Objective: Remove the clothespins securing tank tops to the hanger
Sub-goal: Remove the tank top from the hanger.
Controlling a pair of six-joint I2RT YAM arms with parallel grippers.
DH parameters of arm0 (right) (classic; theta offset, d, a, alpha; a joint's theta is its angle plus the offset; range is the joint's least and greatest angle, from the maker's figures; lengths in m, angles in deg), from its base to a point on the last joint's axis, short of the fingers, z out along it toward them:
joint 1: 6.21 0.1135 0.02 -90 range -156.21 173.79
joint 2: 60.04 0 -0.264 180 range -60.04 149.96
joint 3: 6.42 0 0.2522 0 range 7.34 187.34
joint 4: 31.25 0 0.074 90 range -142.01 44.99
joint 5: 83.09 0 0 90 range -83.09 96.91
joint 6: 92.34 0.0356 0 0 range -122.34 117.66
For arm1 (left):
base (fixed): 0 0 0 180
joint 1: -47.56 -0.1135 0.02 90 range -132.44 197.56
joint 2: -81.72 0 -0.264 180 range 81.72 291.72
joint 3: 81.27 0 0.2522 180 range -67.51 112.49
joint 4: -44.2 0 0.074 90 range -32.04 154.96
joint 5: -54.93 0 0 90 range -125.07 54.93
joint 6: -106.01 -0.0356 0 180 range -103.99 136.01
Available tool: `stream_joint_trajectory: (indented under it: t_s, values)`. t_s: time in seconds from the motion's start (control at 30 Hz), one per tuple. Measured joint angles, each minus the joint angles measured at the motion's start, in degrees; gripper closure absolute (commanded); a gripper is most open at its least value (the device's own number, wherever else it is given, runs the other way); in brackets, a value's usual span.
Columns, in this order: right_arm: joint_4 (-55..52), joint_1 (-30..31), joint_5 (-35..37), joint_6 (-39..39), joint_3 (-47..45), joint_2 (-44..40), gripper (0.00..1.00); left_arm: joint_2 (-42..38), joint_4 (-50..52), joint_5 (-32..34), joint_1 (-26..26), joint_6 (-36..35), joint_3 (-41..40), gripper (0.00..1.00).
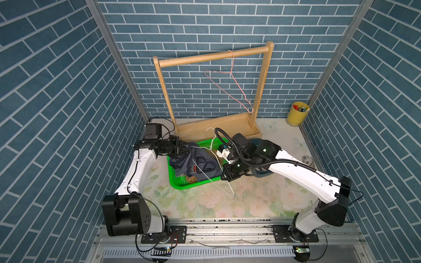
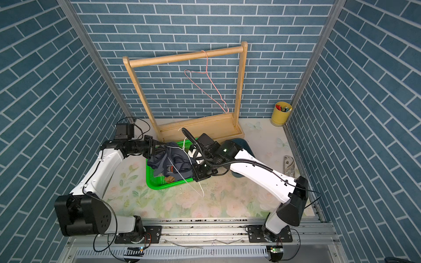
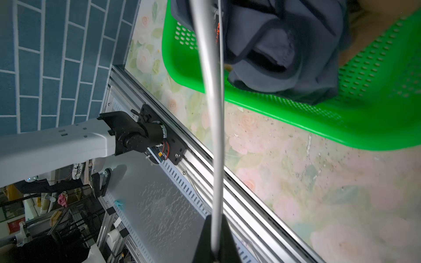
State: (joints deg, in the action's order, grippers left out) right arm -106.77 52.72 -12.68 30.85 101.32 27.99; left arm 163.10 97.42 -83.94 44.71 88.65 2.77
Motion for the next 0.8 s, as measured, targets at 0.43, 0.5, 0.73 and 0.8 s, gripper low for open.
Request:
stream_joint_trajectory:
  t_s: [0.43, 0.5, 0.73, 0.8]
  values:
    - [-21.1, 0.0, 3.8, 8.5, 7.8, -10.9, 1.0, 4.3, 12.9, 10.7, 1.0, -19.6, 3.8, 0.57]
    - [-25.0, -0.3, 5.1, 9.1, 14.4, -9.8, 1.0, 4.4, 14.4, 12.8, 2.0, -22.2, 4.9, 0.54]
    - [-29.9, -7.0, 7.0, 6.2, 51.6, 7.3, 1.0, 2.3, 18.7, 18.0, 5.6, -26.5, 6.2, 0.47]
    - [-29.9, -9.7, 6.8, 4.6, 58.7, 13.4, 1.0, 1.0, 20.2, 19.1, 5.8, -27.1, 7.6, 0.47]
